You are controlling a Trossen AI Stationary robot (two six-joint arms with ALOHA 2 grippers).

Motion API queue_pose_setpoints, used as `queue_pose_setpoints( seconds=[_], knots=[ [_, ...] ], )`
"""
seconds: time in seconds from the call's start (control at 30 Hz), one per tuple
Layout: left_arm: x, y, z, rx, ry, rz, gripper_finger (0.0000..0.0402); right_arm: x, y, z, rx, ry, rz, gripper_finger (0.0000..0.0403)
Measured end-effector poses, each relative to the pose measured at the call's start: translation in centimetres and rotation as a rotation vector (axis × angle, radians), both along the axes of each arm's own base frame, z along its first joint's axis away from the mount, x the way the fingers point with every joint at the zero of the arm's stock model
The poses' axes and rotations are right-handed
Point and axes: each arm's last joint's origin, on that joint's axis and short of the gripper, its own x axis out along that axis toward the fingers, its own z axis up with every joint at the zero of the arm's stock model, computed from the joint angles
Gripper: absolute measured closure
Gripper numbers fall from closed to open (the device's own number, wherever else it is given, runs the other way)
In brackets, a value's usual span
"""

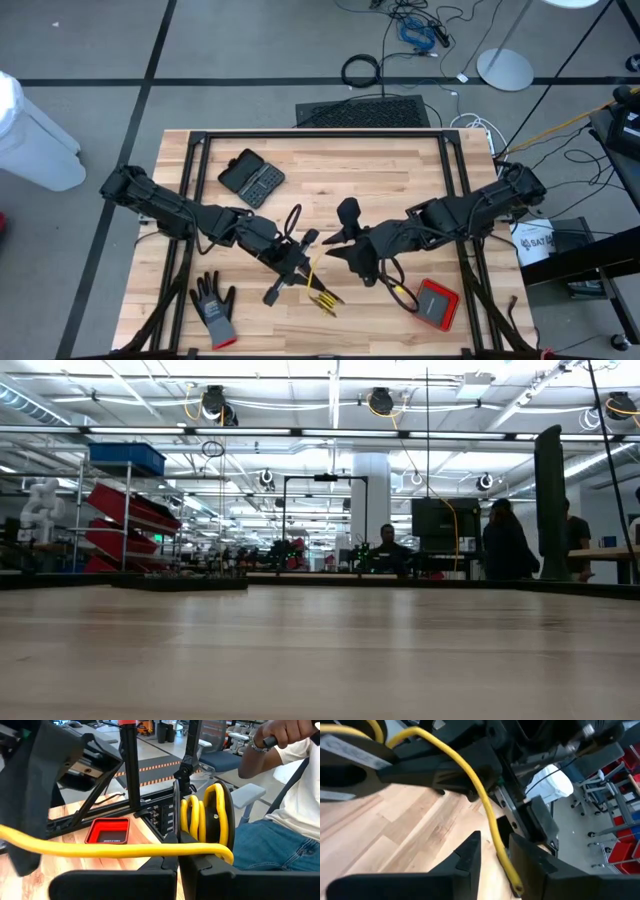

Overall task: Coil cords
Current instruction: Coil the yellow wire onto the spool

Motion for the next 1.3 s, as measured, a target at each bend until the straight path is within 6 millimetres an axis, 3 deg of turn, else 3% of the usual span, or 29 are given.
queue_pose_setpoints(
  seconds=[0.23, 0.57, 0.93, 1.3],
  knots=[
    [0.0, 0.0, 0.0, 0.0, 0.0, 0.0, 0.0401, 0.1, 0.1, 0.2, 0.012, -0.018, 0.0, 0.0325],
    [0.0, 0.0, 0.0, -0.001, 0.0, 0.001, 0.0401, 0.0, 0.3, 0.2, 0.011, -0.016, 0.008, 0.0295],
    [0.0, 0.0, 0.0, -0.001, 0.001, 0.002, 0.0401, -0.1, 0.3, 0.2, 0.016, -0.016, 0.005, 0.0392],
    [0.3, 0.7, -0.1, 0.033, -0.003, 0.136, 0.0401, -1.1, 1.1, 0.4, -0.047, -0.046, -0.12, 0.0401]
  ],
)
